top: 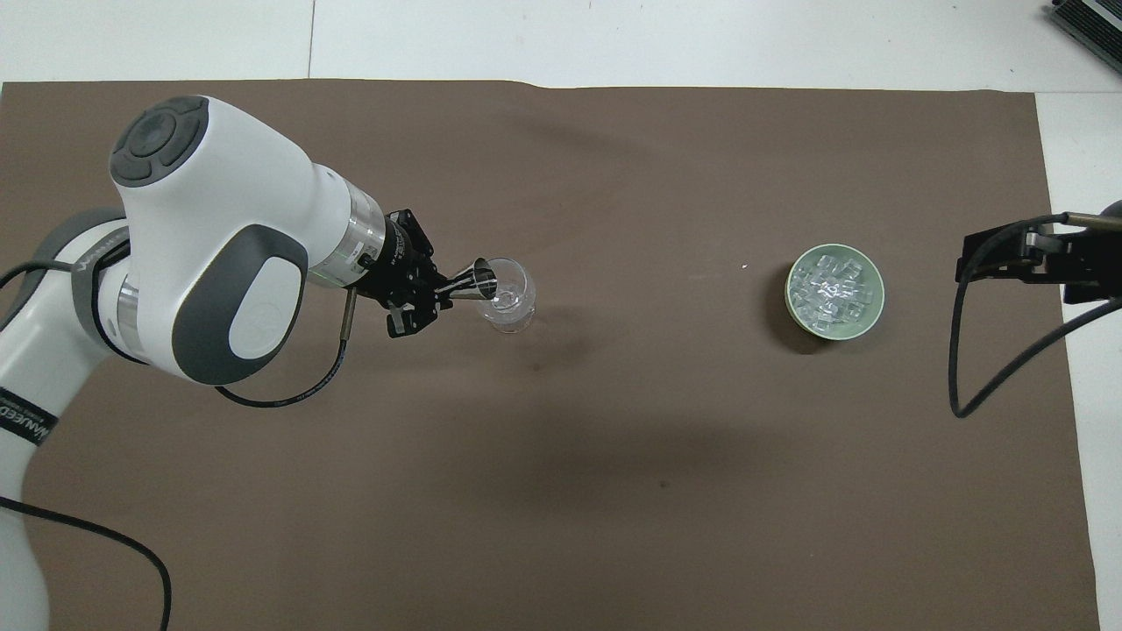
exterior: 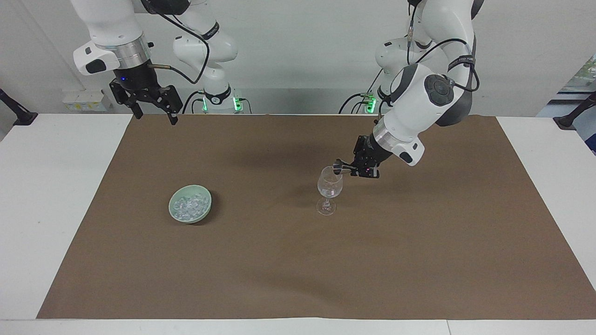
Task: Pour wine and add ice with both arms
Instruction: 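Tilt the bottle over the clear cup with the left gripper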
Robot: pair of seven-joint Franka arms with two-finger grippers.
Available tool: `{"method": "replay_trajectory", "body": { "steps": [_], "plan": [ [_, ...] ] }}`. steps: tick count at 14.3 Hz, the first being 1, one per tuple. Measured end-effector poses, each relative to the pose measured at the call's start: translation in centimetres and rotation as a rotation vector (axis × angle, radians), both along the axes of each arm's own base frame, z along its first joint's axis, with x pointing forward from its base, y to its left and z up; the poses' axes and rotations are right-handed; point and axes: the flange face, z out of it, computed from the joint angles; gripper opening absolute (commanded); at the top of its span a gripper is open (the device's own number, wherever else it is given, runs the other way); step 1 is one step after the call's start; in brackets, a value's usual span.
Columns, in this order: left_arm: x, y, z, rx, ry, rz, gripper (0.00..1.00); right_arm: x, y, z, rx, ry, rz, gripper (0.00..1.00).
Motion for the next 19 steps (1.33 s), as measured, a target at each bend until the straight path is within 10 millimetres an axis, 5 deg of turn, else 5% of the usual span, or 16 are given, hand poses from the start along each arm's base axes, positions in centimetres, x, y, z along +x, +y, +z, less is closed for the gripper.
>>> {"method": "replay_trajectory", "body": {
  "steps": [19],
  "plan": [
    [-1.4,-2.3,0.5,0.101,-0.015,-0.002,0.0,0.0,0.0,0.0,0.0,0.0,0.0,1.0]
  ]
}}
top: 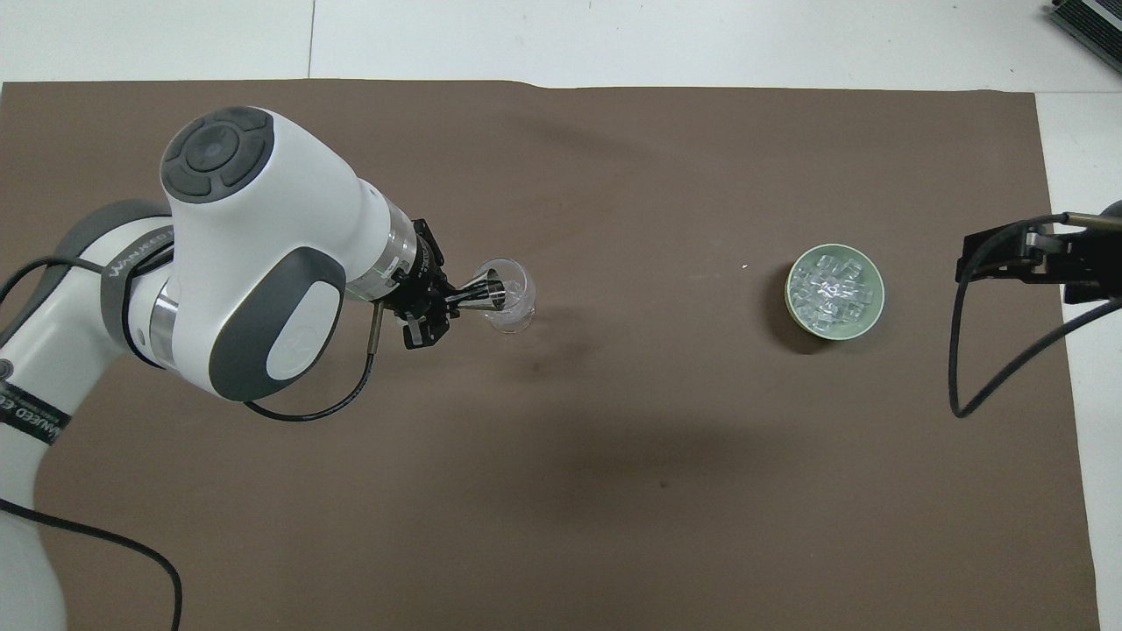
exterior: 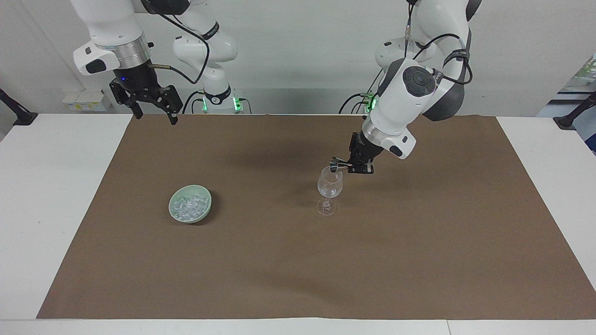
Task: Pour wine and add ice with both arms
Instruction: 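Tilt the bottle over the clear cup with the left gripper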
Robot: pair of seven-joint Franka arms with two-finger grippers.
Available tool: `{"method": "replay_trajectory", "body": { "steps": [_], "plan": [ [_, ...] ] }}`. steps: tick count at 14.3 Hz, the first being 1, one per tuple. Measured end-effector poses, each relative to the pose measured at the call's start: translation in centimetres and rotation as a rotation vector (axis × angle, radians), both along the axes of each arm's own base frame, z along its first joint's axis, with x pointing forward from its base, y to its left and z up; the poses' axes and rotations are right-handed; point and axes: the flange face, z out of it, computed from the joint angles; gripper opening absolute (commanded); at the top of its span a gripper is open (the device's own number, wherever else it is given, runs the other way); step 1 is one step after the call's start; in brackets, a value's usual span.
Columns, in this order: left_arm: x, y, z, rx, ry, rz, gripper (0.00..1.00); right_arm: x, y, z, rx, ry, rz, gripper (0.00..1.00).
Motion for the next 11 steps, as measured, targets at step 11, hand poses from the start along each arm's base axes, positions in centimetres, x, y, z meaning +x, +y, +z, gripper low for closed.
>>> {"method": "replay_trajectory", "body": {
  "steps": [11],
  "plan": [
    [1.4,0.1,0.3,0.036,-0.006,0.036,0.0,0.0,0.0,0.0,0.0,0.0,0.0,1.0]
  ]
}}
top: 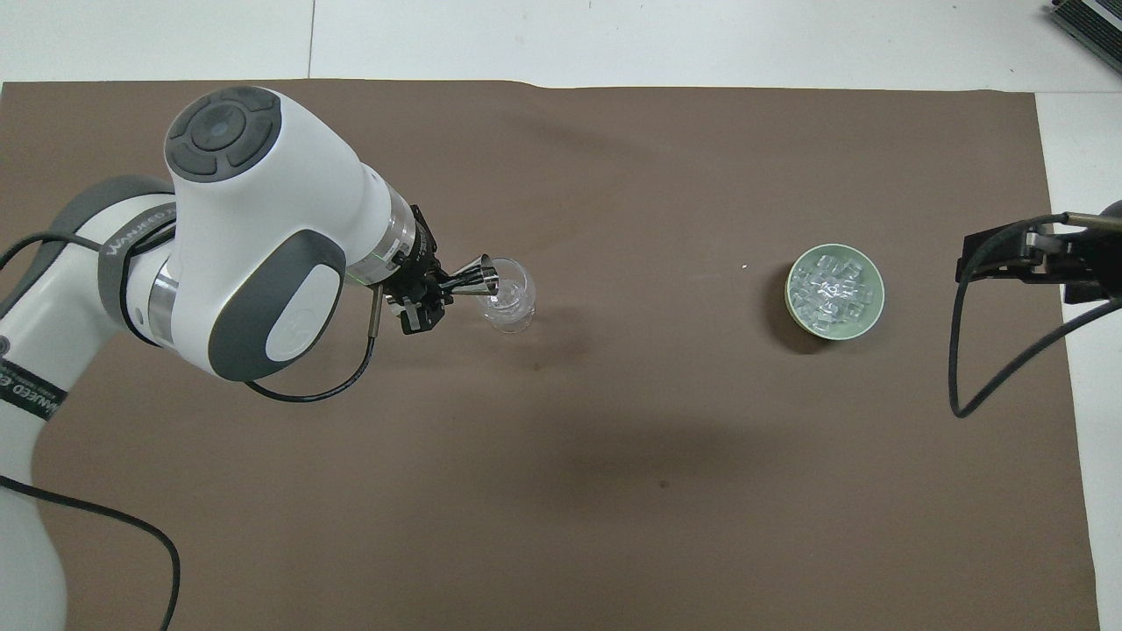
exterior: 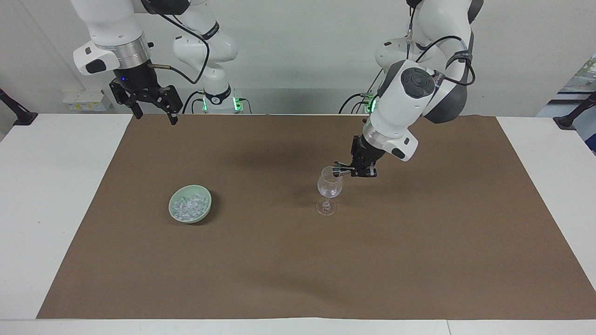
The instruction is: Pour wine and add ice with both arms
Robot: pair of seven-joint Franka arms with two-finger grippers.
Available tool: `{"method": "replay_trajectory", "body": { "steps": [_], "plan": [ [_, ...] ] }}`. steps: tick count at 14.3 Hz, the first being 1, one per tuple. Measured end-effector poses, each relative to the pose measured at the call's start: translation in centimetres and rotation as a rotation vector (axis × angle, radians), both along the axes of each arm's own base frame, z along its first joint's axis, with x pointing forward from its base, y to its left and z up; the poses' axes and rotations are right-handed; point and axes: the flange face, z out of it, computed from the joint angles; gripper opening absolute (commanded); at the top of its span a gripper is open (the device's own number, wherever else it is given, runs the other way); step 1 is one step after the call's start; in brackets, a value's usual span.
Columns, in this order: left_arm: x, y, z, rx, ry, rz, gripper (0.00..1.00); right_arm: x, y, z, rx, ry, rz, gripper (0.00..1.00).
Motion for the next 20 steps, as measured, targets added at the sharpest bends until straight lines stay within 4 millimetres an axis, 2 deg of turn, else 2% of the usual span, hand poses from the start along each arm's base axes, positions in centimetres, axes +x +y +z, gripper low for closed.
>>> {"method": "replay_trajectory", "body": {
  "steps": [10,20],
  "plan": [
    [-0.9,-1.0,0.0,0.057,0.006,-0.009,0.0,0.0,0.0,0.0,0.0,0.0,0.0,1.0],
    [-1.5,-1.5,1.0,0.102,0.008,-0.032,0.0,0.0,0.0,0.0,0.0,0.0,0.0,1.0]
  ]
}}
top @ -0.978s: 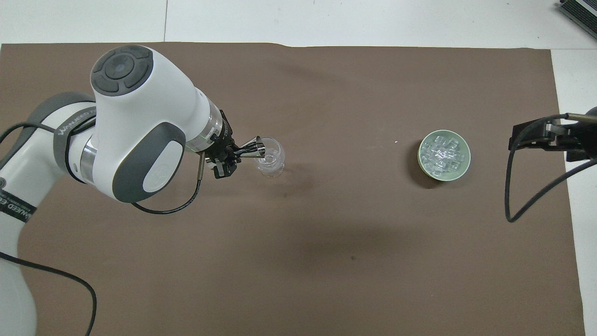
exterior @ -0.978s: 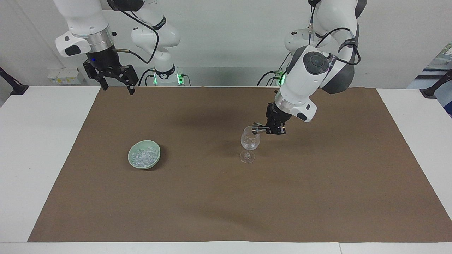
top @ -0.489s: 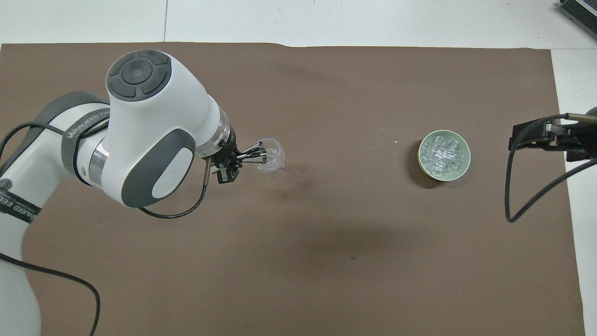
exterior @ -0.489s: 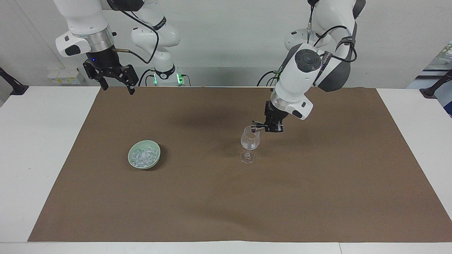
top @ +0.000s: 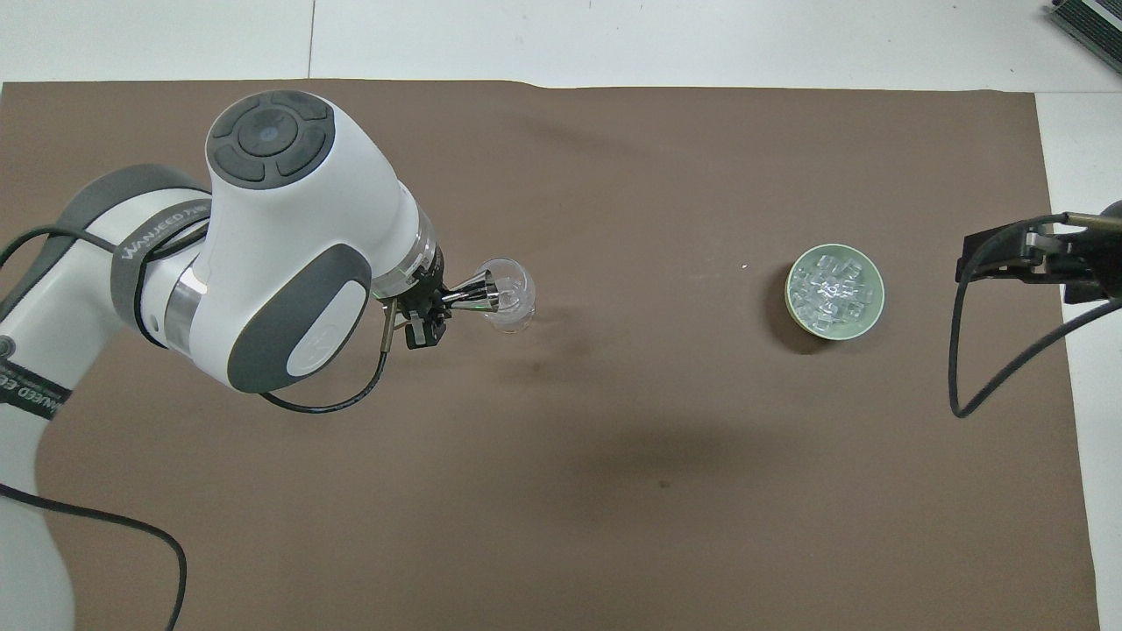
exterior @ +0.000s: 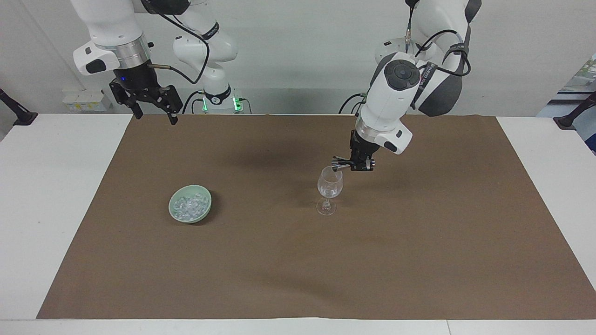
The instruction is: Pour wine and add ice with both arms
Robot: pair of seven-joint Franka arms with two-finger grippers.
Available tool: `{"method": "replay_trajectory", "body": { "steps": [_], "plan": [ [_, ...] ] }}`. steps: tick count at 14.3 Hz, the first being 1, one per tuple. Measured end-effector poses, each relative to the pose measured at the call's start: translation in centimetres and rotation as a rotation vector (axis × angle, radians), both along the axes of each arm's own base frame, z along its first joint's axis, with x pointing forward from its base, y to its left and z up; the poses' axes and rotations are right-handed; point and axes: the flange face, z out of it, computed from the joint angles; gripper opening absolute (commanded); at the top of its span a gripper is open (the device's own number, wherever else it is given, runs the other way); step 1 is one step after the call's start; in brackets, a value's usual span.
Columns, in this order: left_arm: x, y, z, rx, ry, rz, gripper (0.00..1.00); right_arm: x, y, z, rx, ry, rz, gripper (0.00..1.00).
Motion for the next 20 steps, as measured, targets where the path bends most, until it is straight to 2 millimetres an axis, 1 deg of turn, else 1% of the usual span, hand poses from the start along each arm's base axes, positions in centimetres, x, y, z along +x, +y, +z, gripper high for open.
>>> {"method": "replay_trajectory", "body": {
  "steps": [4,8,16,20],
  "plan": [
    [0.1,-0.3,0.1,0.033,-0.024,0.007,0.0,0.0,0.0,0.0,0.0,0.0,0.0,1.0],
    [-0.3,-1.4,0.3,0.047,-0.035,-0.005,0.0,0.0,0.0,0.0,0.0,0.0,0.0,1.0],
    [0.2,-1.4,0.5,0.087,-0.047,0.004,0.0,0.0,0.0,0.0,0.0,0.0,0.0,1.0],
    [-0.2,-2.0,0.3,0.103,-0.05,0.005,0.0,0.0,0.0,0.0,0.0,0.0,0.0,1.0]
  ]
}}
